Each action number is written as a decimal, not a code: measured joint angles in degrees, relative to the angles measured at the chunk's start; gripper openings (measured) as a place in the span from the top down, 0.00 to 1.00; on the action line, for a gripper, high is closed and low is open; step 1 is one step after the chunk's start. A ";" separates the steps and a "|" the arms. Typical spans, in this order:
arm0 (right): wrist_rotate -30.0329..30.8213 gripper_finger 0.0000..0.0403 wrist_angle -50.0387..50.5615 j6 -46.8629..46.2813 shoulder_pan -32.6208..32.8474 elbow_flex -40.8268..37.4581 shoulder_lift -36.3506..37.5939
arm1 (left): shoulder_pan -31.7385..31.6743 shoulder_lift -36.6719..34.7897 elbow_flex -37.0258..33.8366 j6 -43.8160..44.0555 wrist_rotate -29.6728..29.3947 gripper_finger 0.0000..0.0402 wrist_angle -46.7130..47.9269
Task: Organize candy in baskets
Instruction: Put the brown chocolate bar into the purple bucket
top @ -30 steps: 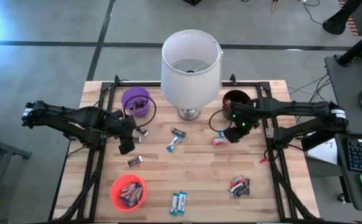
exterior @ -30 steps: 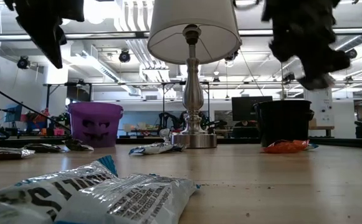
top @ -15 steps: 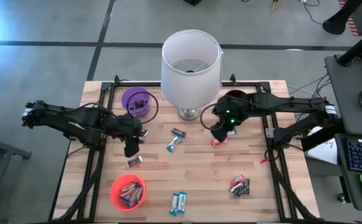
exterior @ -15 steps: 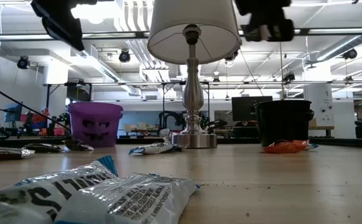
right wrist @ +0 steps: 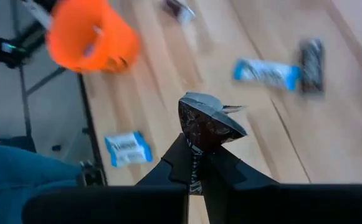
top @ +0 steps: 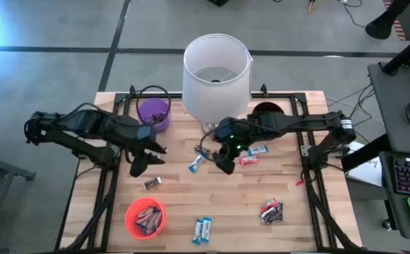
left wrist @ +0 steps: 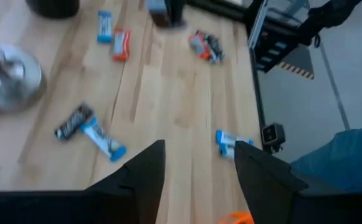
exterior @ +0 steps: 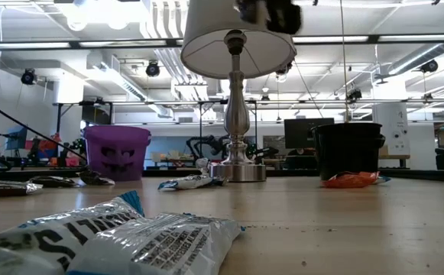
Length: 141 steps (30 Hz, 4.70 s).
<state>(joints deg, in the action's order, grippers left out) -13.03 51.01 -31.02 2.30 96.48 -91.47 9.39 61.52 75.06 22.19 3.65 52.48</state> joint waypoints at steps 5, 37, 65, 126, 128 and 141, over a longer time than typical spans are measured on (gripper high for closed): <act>1.79 0.97 -3.48 2.63 2.21 8.20 -4.75 | 0.00 2.77 3.23 -4.82 -0.05 0.52 -0.38; 13.17 0.97 -7.22 6.07 4.96 20.46 -11.75 | -0.17 8.17 3.98 -16.01 -10.20 0.52 -10.94; 13.10 0.97 -11.08 6.13 5.32 20.42 -11.75 | -0.50 8.61 3.92 -18.18 -4.60 0.52 -14.16; 12.97 0.97 -13.01 5.97 7.98 20.00 -11.84 | -0.66 9.79 4.05 -23.81 3.29 0.99 -16.01; 13.00 0.97 -12.99 6.45 7.96 20.00 -11.84 | -0.66 9.79 4.05 -23.84 3.29 0.99 -15.90; 10.58 0.95 -12.29 5.08 7.24 19.98 -11.88 | -0.63 9.58 4.03 -24.25 3.31 1.00 -15.41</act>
<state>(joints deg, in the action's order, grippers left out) -2.46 38.72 -25.93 9.54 116.46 -103.35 8.75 71.10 79.09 -2.07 6.96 37.07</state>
